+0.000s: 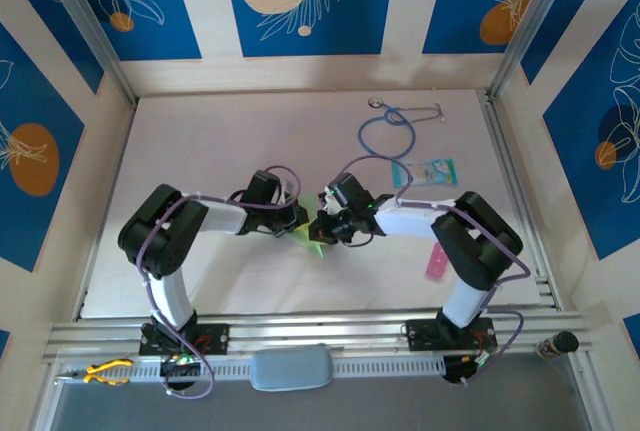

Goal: Fold a paper plane with a square sheet of paper (pick it up from the middle)
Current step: Fourth fold the wing at the center of the table.

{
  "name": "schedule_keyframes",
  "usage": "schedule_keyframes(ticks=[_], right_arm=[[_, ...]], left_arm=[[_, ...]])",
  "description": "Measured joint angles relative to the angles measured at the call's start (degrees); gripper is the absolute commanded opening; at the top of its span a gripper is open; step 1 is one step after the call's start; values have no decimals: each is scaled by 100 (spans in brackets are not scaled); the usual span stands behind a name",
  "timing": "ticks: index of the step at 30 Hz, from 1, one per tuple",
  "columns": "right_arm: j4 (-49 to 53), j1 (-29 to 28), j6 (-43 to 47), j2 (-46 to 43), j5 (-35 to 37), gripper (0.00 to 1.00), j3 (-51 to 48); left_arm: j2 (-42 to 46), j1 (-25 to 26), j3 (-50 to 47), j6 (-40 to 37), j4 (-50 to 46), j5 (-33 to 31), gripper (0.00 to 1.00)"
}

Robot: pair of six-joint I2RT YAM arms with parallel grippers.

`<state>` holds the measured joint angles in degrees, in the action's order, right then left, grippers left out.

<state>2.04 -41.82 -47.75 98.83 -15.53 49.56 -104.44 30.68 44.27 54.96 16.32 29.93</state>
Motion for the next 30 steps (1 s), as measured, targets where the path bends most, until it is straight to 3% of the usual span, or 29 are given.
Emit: schedule_keyframes(ticks=[12,21,30], right_arm=[[-310,-107,-63,240,155,2,-321],[-1154,-153,-232,-70,208,2,-990],[-1180,-313,-337,-575,293,2,-1550]], left_arm=[[0,0,-13,9,28,-7,5],[0,0,-20,48,37,-9,5],[0,-4,-59,138,133,-26,4]])
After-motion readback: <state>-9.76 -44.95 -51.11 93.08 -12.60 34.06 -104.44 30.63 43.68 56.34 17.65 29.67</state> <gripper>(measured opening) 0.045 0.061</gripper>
